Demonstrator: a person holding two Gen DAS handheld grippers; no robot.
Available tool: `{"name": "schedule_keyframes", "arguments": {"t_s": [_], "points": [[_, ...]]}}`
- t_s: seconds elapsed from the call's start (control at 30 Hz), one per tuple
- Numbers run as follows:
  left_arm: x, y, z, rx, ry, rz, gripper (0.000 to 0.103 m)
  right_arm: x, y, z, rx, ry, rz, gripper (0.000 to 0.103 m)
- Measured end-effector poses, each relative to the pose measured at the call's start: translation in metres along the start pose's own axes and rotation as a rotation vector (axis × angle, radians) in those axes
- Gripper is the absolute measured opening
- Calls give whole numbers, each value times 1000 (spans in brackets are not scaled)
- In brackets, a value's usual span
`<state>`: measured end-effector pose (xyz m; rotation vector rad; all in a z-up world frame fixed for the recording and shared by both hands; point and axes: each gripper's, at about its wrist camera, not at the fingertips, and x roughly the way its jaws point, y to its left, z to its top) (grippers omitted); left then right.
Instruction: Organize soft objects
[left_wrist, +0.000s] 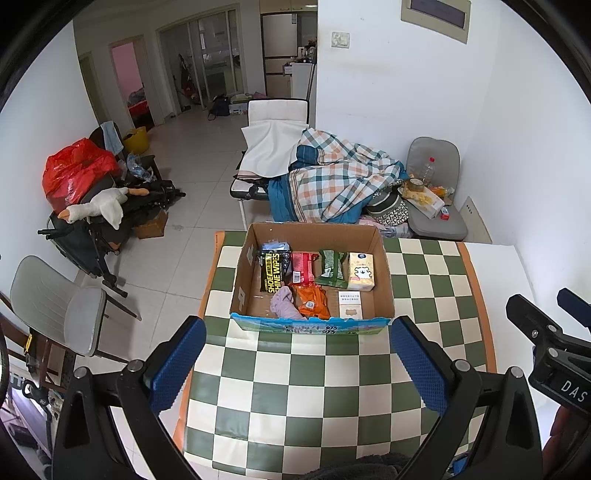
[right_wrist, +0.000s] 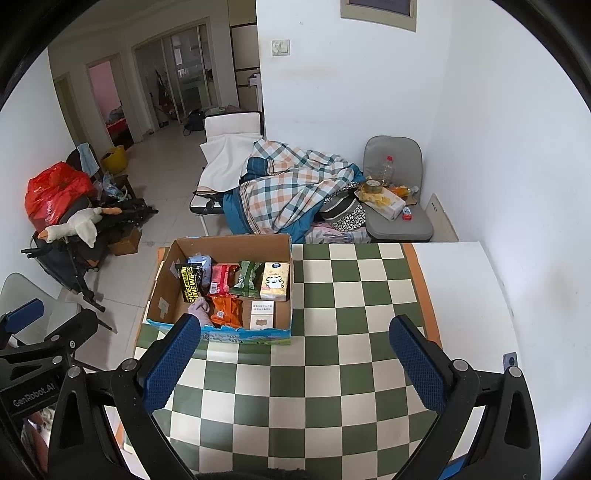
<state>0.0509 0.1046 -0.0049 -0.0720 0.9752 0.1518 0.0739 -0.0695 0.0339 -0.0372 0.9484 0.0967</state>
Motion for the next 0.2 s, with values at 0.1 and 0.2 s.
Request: {"name": "schedule_keyframes", "arguments": {"t_s": [0.1, 0.2], "points": [[0, 0, 0, 0, -3, 2, 103, 1, 0, 3, 3, 7, 5, 103], [0, -2, 1, 3, -4, 3, 103, 0, 3, 2, 1, 0, 2, 103]]}}
